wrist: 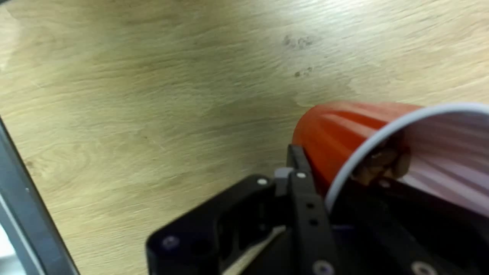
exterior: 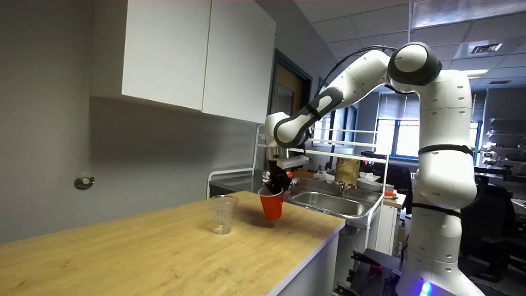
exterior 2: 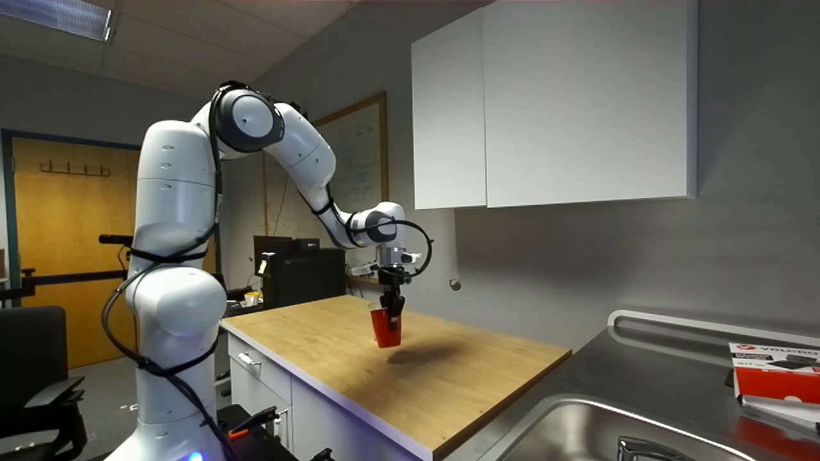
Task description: Pour the content from the orange cup into the glass cup
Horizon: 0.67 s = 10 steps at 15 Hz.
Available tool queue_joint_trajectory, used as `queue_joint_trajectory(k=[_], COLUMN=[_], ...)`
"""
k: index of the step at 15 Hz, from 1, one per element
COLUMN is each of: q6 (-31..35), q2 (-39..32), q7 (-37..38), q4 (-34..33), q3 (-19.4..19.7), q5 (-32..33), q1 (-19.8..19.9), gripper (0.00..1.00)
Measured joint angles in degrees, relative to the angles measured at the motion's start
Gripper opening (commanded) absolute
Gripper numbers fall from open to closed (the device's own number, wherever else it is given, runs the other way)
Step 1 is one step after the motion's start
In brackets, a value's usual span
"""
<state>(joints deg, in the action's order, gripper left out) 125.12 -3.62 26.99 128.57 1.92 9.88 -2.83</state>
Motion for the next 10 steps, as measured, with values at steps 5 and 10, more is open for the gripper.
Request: queue_joint_trajectory(k=[5,10], q6=[-13.39,-24.45], q2=[3.07,-0.49], q7=[16.81,25.52], q4=[-3.31,-11.54], q3=[-5.85,-10.24], q5=[8.62,12.96], q1=[-4.88,-8.28], gripper=[0.03,0.03])
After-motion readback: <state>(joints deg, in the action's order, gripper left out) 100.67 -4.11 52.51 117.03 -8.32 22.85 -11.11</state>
